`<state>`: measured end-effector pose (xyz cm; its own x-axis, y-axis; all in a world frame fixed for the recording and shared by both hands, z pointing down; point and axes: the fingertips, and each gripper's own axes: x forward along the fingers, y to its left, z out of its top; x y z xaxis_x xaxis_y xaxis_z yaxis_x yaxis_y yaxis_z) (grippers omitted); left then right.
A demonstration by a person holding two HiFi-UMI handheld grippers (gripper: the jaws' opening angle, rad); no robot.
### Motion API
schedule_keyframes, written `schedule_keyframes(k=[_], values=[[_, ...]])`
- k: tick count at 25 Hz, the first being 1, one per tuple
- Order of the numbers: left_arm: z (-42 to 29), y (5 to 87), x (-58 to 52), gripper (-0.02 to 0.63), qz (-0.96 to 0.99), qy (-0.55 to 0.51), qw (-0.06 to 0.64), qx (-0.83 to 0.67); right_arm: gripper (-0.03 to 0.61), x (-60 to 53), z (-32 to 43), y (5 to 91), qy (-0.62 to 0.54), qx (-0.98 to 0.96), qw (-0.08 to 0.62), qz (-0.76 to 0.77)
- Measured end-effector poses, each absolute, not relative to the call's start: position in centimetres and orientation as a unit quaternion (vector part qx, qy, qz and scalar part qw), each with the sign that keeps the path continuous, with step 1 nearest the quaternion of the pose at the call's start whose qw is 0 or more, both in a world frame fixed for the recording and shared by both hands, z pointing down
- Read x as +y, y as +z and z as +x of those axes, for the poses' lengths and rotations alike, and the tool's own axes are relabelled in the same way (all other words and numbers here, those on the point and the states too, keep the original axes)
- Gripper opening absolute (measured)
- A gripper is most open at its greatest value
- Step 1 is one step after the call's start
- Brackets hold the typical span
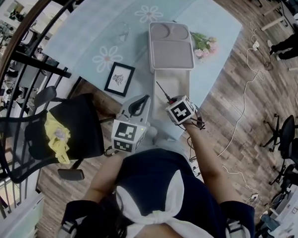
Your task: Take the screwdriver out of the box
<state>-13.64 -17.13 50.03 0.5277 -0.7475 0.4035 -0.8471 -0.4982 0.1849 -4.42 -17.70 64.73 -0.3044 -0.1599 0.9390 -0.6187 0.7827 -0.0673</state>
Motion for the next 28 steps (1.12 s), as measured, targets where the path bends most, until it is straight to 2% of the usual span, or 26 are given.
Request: schedule_keyframes(k=[28], values=[[-12.0, 50.2, -16.6, 0.018, 0.859, 0.147, 0.181, -0.455, 0.094, -18.2, -4.4, 57.2, 0.204, -0.827, 0.438, 0.286]])
